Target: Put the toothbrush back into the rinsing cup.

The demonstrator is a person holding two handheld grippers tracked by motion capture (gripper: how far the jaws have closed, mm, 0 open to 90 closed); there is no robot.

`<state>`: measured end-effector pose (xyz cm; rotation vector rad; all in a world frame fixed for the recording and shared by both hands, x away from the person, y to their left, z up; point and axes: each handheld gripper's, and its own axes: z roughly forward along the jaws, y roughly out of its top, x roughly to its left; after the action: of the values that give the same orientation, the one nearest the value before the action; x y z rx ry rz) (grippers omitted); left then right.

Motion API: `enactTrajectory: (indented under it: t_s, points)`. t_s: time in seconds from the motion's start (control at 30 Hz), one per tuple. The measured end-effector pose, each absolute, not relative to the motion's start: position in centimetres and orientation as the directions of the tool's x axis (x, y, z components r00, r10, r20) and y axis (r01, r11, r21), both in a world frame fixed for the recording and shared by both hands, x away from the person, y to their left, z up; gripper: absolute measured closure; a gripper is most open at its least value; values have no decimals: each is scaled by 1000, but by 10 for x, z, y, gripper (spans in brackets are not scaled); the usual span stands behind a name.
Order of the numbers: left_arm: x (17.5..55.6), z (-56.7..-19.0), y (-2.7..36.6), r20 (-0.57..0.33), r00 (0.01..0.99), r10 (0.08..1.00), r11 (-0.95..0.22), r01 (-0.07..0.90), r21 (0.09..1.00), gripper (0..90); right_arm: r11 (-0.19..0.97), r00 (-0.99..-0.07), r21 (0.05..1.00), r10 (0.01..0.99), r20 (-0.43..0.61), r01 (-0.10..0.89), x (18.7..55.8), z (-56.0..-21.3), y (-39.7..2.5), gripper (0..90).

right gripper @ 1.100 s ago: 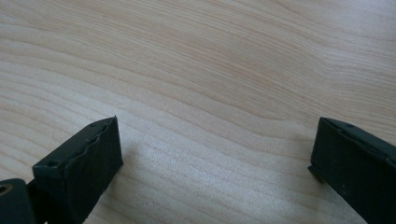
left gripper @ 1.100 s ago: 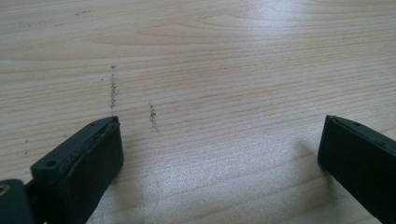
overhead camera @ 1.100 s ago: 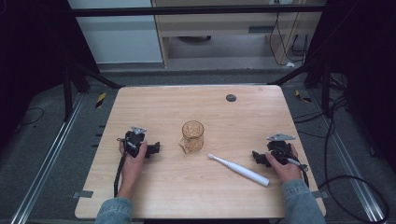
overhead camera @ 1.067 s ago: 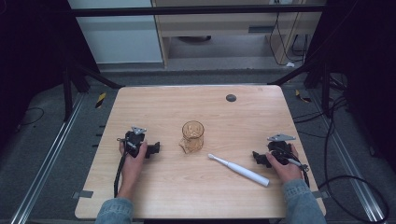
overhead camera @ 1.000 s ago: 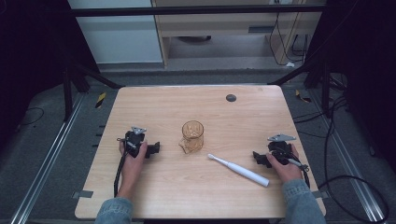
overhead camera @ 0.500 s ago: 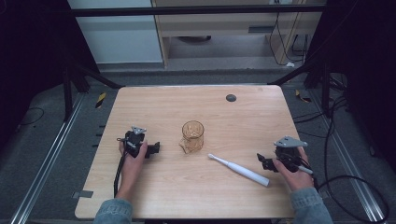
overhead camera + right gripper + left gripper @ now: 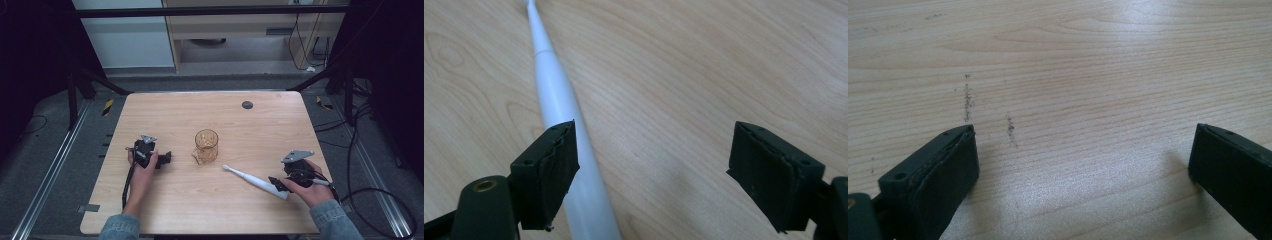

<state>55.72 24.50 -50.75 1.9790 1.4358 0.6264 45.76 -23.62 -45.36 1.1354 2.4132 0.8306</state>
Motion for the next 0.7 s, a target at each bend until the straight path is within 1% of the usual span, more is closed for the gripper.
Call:
enactTrajectory:
  t_s: [0.2, 0.33, 0.7]
  points:
    - [557, -507, 245, 24, 301, 953, -229, 666, 710, 0, 544, -639, 581, 767, -51, 606, 454, -452, -234, 206]
    - [557, -508, 245, 23, 300, 954, -227, 666, 711, 0, 564, -653, 564, 755, -57, 603, 454, -450, -233, 212]
    - [556, -507, 245, 26, 297, 954, -227, 666, 710, 0, 583, -680, 563, 731, -49, 586, 461, -446, -232, 213]
